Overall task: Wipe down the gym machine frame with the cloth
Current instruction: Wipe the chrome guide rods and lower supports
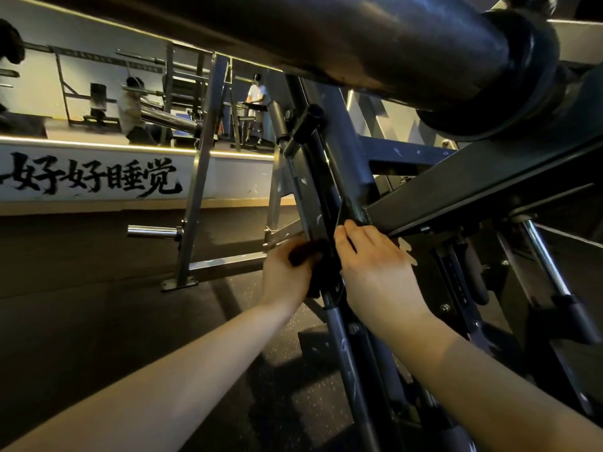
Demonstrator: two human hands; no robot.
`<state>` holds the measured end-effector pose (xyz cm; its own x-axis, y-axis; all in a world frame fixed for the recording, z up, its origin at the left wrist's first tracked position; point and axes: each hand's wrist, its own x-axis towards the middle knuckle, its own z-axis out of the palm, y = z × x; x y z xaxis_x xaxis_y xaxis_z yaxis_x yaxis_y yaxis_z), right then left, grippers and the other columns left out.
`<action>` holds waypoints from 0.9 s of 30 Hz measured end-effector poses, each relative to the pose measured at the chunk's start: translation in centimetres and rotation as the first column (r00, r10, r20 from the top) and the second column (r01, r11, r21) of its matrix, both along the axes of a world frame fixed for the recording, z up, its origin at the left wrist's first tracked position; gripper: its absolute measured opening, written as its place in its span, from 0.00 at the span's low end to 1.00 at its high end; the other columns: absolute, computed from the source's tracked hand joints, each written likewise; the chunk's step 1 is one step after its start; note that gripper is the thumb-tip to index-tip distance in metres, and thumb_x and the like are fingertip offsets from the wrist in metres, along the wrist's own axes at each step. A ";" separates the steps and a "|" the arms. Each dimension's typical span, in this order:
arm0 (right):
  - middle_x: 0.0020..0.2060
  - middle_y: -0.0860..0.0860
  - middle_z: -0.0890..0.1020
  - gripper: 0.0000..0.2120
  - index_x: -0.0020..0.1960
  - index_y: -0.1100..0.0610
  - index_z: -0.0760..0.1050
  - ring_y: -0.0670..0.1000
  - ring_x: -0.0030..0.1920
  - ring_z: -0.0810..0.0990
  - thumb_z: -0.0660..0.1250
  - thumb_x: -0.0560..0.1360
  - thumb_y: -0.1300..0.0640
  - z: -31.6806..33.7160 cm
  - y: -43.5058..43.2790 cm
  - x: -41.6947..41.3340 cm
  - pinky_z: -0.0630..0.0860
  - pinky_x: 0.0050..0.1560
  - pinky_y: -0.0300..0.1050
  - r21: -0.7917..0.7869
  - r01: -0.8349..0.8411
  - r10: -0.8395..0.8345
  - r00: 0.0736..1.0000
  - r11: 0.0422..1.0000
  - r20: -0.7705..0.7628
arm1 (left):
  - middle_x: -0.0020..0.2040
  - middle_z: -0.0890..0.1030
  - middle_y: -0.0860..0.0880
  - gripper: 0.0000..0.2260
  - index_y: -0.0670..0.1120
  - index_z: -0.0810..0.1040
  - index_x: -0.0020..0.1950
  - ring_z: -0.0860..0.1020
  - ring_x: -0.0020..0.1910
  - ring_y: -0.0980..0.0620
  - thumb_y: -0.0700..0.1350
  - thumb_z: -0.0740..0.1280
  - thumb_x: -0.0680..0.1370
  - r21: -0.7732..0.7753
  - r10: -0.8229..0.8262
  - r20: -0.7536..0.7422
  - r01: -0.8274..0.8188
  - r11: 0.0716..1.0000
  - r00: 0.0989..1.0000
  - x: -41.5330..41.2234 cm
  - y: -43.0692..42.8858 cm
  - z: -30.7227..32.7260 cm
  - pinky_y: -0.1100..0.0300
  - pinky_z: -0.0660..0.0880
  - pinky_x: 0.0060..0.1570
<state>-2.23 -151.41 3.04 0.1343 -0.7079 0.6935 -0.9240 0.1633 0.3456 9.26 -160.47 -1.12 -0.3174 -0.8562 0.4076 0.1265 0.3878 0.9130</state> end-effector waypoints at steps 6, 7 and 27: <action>0.59 0.62 0.83 0.25 0.64 0.66 0.79 0.61 0.58 0.83 0.75 0.67 0.63 0.0 0.1 -0.2 0.80 0.59 0.53 -0.020 -0.015 0.015 1.000 1.000 -0.006 | 0.50 0.83 0.57 0.11 0.61 0.79 0.50 0.81 0.55 0.56 0.42 0.70 0.80 -0.134 0.237 -0.032 -0.240 0.962 0.971 -1.8 -4.2 4.2 0.47 0.79 0.61; 0.59 0.62 0.83 0.24 0.64 0.66 0.79 0.61 0.58 0.83 0.74 0.68 0.62 0.0 0.1 -0.2 0.80 0.59 0.53 -0.028 -0.016 0.016 1.000 0.999 -0.011 | 0.51 0.83 0.56 0.09 0.57 0.81 0.53 0.81 0.55 0.57 0.42 0.70 0.80 -0.103 0.207 -0.065 -0.213 0.972 0.976 -1.9 -3.4 3.8 0.50 0.79 0.61; 0.58 0.62 0.84 0.23 0.62 0.66 0.81 0.60 0.58 0.84 0.74 0.69 0.60 0.0 0.1 0.2 0.80 0.58 0.53 -0.010 0.005 -0.005 1.000 1.000 0.016 | 0.50 0.84 0.56 0.08 0.55 0.82 0.54 0.84 0.51 0.59 0.41 0.69 0.81 -0.087 0.047 0.060 -0.042 0.995 0.997 -0.5 -1.9 0.4 0.55 0.81 0.55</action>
<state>-1.99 -151.36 2.99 0.1196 -0.7013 0.7028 -0.9285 0.1717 0.3293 8.75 -162.40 -0.75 -0.3068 -0.8327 0.4610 0.0517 0.4691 0.8816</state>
